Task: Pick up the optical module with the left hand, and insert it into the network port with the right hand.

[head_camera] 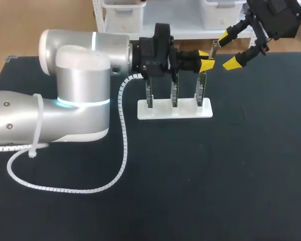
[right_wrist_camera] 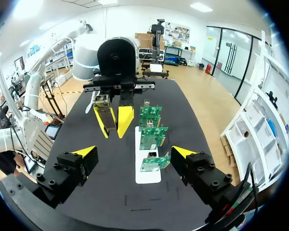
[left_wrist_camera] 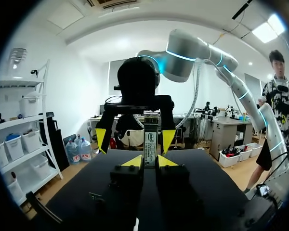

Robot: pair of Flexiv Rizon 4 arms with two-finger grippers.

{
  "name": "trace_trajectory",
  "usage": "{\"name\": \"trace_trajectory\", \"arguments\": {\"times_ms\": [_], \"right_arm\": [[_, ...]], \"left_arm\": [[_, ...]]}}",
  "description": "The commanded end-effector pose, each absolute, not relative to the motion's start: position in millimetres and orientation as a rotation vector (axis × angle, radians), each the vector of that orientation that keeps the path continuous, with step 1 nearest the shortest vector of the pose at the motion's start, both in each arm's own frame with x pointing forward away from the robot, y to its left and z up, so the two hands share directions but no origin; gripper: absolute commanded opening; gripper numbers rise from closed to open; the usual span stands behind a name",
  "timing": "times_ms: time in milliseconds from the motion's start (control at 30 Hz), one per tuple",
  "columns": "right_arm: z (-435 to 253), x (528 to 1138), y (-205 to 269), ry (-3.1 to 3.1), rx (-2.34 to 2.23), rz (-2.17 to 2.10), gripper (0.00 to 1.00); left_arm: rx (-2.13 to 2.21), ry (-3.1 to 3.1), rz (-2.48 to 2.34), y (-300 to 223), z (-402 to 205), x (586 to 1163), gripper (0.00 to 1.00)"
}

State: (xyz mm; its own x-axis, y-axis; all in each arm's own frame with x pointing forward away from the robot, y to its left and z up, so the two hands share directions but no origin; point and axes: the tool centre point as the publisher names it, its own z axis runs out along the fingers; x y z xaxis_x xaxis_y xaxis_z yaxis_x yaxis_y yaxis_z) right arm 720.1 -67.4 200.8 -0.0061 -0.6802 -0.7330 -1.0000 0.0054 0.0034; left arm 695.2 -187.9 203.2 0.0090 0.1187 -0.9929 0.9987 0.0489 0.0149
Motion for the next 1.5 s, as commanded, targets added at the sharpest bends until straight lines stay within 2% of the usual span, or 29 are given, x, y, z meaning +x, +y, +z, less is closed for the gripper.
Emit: {"name": "trace_trajectory", "arguments": {"times_ms": [33,1500], "right_arm": [[201.0,719.2,-67.1,1.744,-1.728,0.755,1.00],[207.0,712.8,-67.9,1.767,-1.733,0.733,1.00]], "left_arm": [[1.255,1.306,-1.115,-193.7,195.5,700.0,0.00],[1.280,1.350,-1.072,-194.4,200.4,706.6,0.00]]}}
